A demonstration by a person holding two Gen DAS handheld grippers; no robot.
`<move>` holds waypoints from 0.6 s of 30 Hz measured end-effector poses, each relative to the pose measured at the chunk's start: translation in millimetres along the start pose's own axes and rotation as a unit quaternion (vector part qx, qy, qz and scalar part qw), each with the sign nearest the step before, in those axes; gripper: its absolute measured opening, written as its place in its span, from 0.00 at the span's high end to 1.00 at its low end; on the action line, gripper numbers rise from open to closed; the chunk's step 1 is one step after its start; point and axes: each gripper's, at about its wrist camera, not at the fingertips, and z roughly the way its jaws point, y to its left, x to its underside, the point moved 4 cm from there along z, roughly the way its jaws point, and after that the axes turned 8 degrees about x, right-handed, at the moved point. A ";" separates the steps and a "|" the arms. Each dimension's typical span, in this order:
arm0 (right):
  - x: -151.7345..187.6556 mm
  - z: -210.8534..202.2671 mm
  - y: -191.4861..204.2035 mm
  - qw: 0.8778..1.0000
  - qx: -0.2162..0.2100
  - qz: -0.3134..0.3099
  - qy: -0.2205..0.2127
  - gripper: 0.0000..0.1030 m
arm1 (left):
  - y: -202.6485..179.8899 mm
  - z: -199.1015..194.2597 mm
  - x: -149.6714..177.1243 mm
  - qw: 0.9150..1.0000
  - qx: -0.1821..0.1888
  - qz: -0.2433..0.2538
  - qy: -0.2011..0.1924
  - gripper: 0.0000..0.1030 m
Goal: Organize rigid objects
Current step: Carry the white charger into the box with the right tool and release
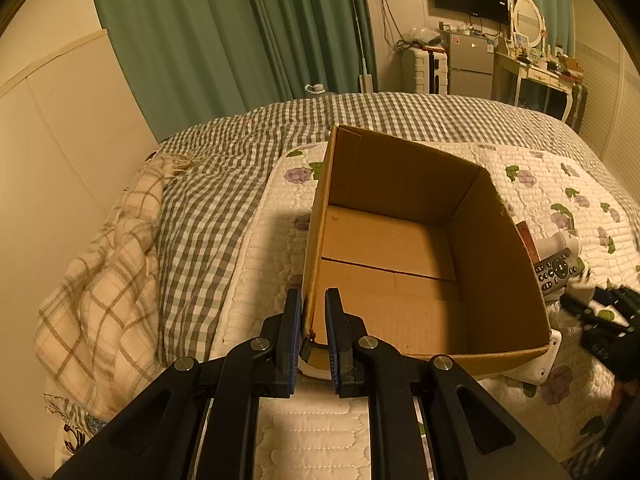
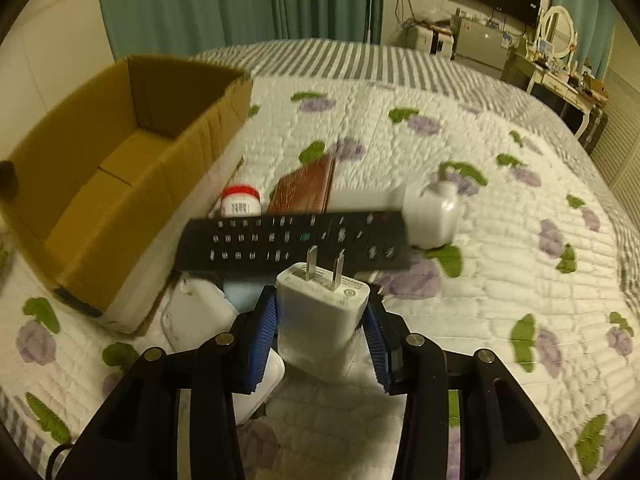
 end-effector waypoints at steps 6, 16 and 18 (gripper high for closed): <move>-26.7 -43.1 -5.5 0.999 -0.008 0.003 -0.048 0.59 | 0.2 -1.4 -0.1 1.000 0.005 0.003 0.000 0.88; -92.9 -91.5 60.3 0.987 -0.078 -0.069 -0.123 0.59 | 2.9 -2.0 -0.5 1.000 0.014 0.000 -0.004 0.88; -99.9 -93.4 79.2 0.984 -0.097 -0.082 -0.126 0.59 | 3.0 -2.1 -0.5 1.000 0.015 0.000 -0.004 0.88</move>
